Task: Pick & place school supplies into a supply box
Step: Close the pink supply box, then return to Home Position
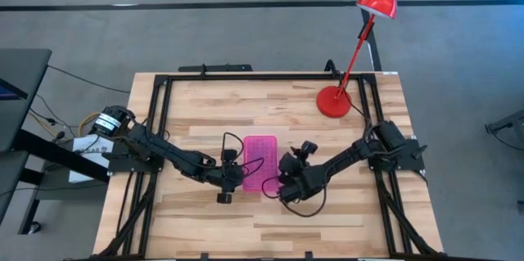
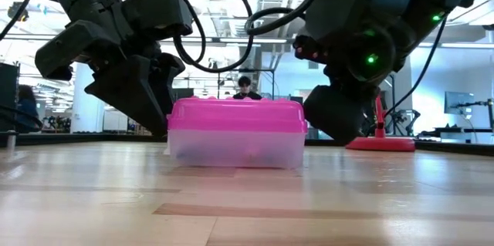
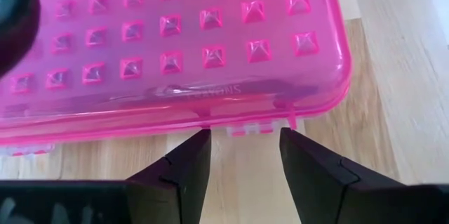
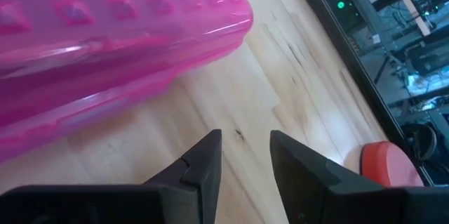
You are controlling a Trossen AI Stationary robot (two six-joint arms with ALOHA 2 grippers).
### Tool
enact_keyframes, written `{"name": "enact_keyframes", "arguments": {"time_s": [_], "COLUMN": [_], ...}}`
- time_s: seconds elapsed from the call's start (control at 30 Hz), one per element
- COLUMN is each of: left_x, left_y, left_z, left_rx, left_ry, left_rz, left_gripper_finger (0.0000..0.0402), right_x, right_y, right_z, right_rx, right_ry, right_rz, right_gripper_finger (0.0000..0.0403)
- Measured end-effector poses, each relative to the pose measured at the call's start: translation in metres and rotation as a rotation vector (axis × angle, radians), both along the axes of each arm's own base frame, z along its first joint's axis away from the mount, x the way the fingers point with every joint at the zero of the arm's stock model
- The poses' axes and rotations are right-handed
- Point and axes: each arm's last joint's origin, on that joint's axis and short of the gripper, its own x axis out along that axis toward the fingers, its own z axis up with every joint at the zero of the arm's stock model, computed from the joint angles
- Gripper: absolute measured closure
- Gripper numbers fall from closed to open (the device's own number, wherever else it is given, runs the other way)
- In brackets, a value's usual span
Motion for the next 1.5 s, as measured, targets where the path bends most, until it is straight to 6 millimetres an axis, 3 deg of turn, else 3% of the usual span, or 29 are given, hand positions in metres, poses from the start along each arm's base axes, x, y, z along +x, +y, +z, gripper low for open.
{"name": "enact_keyframes", "arguments": {"time_s": [0.47, 0.7, 0.97, 1.27, 1.5], "left_x": [-0.006, -0.013, -0.021, -0.045, -0.061], "left_y": [0.004, 0.010, 0.004, -0.007, -0.007], "left_z": [-0.004, -0.002, 0.032, 0.079, 0.105], "left_rx": [0.050, 0.161, 0.257, 0.285, 0.282], "left_ry": [0.060, 0.078, -0.089, -0.292, -0.372], "left_rz": [0.041, 0.146, 0.185, 0.153, 0.085], "left_gripper_finger": [0.0235, 0.0235, 0.0235, 0.0235, 0.0235], "right_x": [-0.025, -0.037, -0.056, -0.077, -0.103], "right_y": [0.007, 0.020, 0.049, 0.085, 0.088], "right_z": [0.005, 0.027, 0.063, 0.106, 0.141], "right_rx": [-0.077, -0.116, -0.131, -0.161, -0.167], "right_ry": [0.021, -0.047, -0.063, -0.263, -0.350], "right_rz": [-0.071, -0.016, 0.200, 0.401, 0.467], "right_gripper_finger": [0.0286, 0.0286, 0.0286, 0.0286, 0.0285]}}
